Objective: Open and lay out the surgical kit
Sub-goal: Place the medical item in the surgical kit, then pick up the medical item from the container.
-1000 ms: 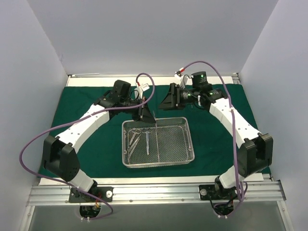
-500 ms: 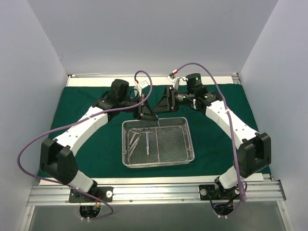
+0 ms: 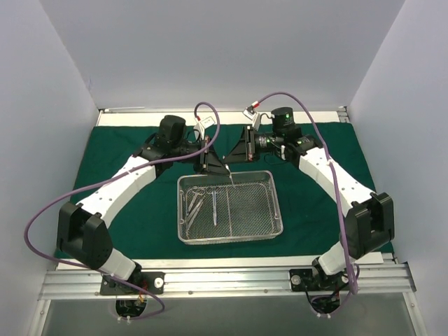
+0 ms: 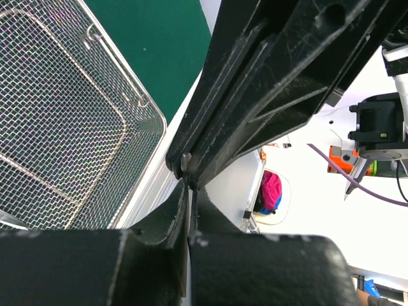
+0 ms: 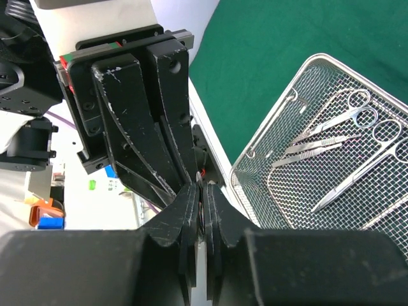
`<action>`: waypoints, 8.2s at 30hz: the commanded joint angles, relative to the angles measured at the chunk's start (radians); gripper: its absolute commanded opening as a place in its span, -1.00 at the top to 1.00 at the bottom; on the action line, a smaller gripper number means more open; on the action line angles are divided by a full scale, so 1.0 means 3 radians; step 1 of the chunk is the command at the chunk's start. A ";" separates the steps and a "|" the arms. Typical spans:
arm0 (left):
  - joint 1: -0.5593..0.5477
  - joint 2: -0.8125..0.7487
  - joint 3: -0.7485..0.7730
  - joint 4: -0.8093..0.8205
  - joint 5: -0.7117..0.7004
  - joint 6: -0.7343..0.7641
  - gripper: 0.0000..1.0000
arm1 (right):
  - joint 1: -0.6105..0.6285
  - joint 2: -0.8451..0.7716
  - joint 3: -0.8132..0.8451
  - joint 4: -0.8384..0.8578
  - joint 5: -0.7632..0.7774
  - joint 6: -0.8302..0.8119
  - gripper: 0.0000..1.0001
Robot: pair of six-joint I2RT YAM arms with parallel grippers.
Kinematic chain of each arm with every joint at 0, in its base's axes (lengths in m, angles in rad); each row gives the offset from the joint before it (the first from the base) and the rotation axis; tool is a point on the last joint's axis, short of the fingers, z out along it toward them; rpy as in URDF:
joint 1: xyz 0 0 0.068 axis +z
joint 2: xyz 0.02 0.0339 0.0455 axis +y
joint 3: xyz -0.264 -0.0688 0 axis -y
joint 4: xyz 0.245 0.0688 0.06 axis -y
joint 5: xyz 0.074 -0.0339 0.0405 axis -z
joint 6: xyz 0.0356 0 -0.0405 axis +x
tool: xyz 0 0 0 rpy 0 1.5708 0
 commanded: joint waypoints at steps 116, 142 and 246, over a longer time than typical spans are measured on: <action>-0.0096 -0.2400 -0.1480 -0.0503 0.1300 -0.1695 -0.17 | 0.3604 -0.0982 0.0012 -0.0800 0.4120 -0.5360 1.00; 0.1250 -0.1347 0.0331 -0.2913 -0.1512 0.0689 -0.86 | -0.0292 0.1568 0.2505 -0.2195 0.4043 -0.1401 1.00; -0.0944 0.1798 0.0325 -0.1466 -0.3333 0.0004 0.36 | -0.0369 -0.0471 0.0759 -0.2089 0.3184 -0.1105 -0.01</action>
